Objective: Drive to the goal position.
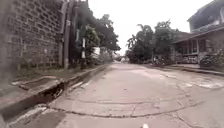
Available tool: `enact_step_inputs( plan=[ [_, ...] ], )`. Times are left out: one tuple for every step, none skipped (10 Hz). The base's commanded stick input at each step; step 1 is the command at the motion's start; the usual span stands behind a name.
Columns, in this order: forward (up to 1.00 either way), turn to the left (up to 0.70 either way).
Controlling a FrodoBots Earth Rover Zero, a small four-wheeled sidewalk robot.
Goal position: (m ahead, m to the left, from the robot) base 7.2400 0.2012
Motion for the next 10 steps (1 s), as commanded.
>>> enact_step_inputs(
  plan=[
    [1.0, 0.0],
    [1.0, 0.0],
    [1.0, 0.0],
    [1.0, -0.03],
    [1.0, -0.38],
    [1.0, -0.29],
    [1.0, -0.03],
    [1.0, 0.0],
    [1.0, 0.0],
    [1.0, 0.0]
  ],
)
